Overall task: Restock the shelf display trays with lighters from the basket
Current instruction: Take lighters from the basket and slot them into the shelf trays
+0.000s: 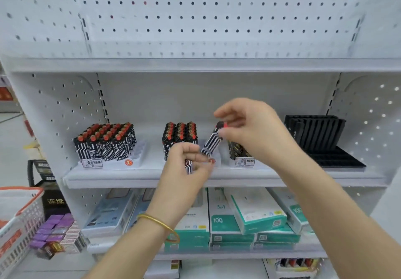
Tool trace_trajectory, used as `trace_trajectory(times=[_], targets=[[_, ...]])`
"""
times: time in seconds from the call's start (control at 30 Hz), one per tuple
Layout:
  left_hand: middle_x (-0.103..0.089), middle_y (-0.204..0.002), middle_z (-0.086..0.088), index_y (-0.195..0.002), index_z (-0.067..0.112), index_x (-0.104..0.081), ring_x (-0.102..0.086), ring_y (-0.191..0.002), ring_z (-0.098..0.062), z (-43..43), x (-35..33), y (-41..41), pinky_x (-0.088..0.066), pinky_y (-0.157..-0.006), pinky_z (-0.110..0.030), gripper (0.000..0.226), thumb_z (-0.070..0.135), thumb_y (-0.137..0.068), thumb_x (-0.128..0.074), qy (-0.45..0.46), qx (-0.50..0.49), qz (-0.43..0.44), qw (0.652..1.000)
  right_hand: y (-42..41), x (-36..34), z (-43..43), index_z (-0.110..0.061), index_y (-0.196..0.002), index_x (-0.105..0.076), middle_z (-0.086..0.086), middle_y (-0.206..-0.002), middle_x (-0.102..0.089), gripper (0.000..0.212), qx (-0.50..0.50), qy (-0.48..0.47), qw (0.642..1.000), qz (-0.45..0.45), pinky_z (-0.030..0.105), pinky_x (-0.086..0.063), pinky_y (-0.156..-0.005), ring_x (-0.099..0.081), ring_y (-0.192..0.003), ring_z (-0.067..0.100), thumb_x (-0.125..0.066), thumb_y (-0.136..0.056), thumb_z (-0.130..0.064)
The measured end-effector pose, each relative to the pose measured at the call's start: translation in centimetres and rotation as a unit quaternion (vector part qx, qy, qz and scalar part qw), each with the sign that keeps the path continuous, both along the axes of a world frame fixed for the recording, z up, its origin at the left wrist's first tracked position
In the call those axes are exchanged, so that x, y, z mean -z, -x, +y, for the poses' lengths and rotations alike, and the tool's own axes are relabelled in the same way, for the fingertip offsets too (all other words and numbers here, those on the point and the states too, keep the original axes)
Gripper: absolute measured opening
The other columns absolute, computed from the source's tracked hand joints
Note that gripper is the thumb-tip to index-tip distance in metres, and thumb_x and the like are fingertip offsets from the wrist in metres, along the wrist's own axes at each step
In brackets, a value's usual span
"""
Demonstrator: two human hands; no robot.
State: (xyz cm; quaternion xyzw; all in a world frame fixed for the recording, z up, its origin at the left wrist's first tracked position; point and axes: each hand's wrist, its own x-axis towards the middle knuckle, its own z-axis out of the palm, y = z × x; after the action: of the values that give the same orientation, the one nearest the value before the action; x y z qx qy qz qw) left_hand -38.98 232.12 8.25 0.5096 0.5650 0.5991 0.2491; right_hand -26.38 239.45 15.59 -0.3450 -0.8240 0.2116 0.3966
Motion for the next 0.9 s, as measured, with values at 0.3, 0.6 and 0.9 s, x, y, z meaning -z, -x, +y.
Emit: trace_trajectory(times=[0.3,0.6,0.9], targets=[[-0.058,-0.098,-0.001,-0.102,0.032,-0.04,-0.061,-0.076,-0.003,0.0,1.1,0.5,-0.045,-0.06,-0.021,0.055,-0.019,-0.083,-0.036,0.013,0.03,-0.084,0.996,5.5,0.2,6.3,-0.006,-0.1,-0.065,0.012,-0.102,-0.063,0.023,0.049,-0.15,0.969,-0.192,0.025,-0.04,-0.075,-0.058,-0.097,0.028,-0.049,-0.085,0.002],[-0.056,-0.108,-0.009,-0.131,0.034,-0.037,-0.064,-0.108,-0.02,-0.9,1.8,1.7,-0.053,-0.088,-0.034,0.074,-0.01,-0.076,-0.061,-0.027,0.148,-0.17,0.974,7.1,-0.5,7.1,-0.005,-0.105,-0.064,0.012,-0.107,-0.062,0.025,0.016,-0.115,0.954,-0.276,0.026,-0.041,-0.081,-0.056,-0.102,0.026,-0.047,-0.087,0.001],[-0.071,-0.098,-0.012,-0.138,0.016,-0.037,-0.064,-0.107,-0.033,-1.3,0.6,1.6,-0.05,-0.092,-0.042,0.074,-0.006,-0.073,-0.064,-0.048,0.188,-0.311,0.93,7.2,-1.1,7.5,-0.006,-0.117,-0.057,0.014,-0.11,-0.06,0.031,0.001,-0.073,0.963,-0.259,0.023,-0.04,-0.075,-0.057,-0.101,0.028,-0.047,-0.088,0.001]])
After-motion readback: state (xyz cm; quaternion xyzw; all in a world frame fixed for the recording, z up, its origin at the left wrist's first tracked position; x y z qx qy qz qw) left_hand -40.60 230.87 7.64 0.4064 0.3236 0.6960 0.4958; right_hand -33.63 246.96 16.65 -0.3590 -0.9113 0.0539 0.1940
